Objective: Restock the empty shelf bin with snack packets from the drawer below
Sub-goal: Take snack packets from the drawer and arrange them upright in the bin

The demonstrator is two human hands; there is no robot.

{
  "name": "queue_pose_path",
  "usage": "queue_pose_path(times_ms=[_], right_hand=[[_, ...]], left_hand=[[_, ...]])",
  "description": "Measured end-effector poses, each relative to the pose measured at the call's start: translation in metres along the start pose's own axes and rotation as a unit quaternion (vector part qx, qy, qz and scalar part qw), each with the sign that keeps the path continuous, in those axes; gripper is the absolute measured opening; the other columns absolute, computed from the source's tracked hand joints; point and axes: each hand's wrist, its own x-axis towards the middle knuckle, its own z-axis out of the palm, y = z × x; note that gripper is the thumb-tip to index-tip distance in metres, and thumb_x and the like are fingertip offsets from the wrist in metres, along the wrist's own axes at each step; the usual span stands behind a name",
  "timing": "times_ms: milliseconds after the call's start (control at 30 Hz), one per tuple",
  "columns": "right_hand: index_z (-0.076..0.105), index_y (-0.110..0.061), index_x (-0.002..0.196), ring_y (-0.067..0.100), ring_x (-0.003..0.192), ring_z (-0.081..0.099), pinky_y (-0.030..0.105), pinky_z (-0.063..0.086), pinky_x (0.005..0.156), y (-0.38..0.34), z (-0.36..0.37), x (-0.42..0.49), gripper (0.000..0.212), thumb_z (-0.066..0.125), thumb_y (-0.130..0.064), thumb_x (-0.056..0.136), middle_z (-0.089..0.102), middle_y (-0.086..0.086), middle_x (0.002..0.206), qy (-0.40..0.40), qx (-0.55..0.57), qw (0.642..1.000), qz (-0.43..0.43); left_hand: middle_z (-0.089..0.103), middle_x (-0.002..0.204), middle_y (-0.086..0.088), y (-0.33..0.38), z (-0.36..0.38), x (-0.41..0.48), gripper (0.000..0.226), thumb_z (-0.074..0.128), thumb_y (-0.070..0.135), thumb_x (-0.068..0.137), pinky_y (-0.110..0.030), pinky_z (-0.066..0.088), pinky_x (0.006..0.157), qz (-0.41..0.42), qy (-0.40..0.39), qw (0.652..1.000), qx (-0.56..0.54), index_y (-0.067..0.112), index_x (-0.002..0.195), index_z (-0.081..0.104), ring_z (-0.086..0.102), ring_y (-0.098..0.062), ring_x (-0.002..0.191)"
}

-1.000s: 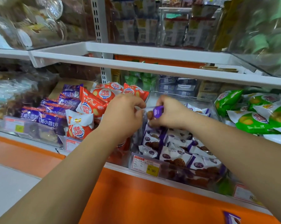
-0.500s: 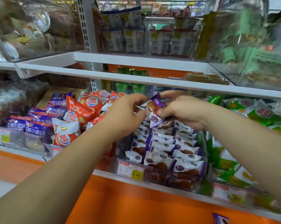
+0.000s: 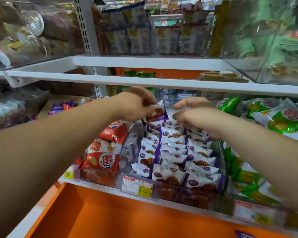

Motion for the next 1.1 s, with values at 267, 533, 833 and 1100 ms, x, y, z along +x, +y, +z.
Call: queue_pose_path(times_ms=[267, 533, 833, 1100], right_hand=[[0.060, -0.028, 0.134, 0.019, 0.121, 0.058, 0.035, 0.050, 0.101, 0.015, 0.010, 0.036, 0.039, 0.064, -0.034, 0.096, 0.057, -0.004, 0.141, -0.082, -0.298, 0.947, -0.083], [0.067, -0.027, 0.124, 0.013, 0.093, 0.071, 0.039, 0.061, 0.087, 0.028, 0.009, 0.056, 0.028, 0.064, -0.022, 0.097, 0.070, -0.006, 0.116, -0.086, -0.264, 0.957, -0.087], [0.073, -0.025, 0.097, 0.013, 0.091, 0.071, 0.036, 0.059, 0.088, 0.030, -0.003, 0.061, 0.007, 0.068, -0.027, 0.092, 0.075, -0.008, 0.096, -0.044, -0.208, 0.973, -0.088], [0.074, -0.024, 0.098, 0.013, 0.097, 0.068, 0.029, 0.055, 0.090, 0.019, -0.002, 0.046, 0.009, 0.068, -0.022, 0.092, 0.073, -0.008, 0.100, -0.038, -0.199, 0.976, -0.075]], left_hand=[[0.068, 0.123, 0.004, -0.011, 0.040, 0.074, 0.029, 0.071, 0.030, 0.093, -0.029, 0.051, 0.090, 0.026, 0.014, 0.981, 0.192, 0.030, 0.122, 0.070, 0.062, -0.019, 0.108], [0.071, 0.115, 0.003, -0.021, 0.060, 0.109, 0.029, 0.079, 0.035, 0.086, -0.031, 0.053, 0.088, 0.022, -0.024, 0.975, 0.221, 0.028, 0.114, 0.072, 0.065, -0.021, 0.102], [0.071, 0.107, 0.001, -0.026, 0.071, 0.123, 0.023, 0.080, 0.029, 0.084, -0.028, 0.049, 0.076, 0.049, -0.004, 0.966, 0.253, 0.029, 0.107, 0.075, 0.067, -0.024, 0.095], [0.068, 0.116, -0.002, -0.020, 0.048, 0.108, 0.035, 0.064, -0.001, 0.089, -0.029, 0.047, 0.082, 0.056, 0.011, 0.979, 0.198, 0.020, 0.117, 0.071, 0.062, -0.021, 0.099]])
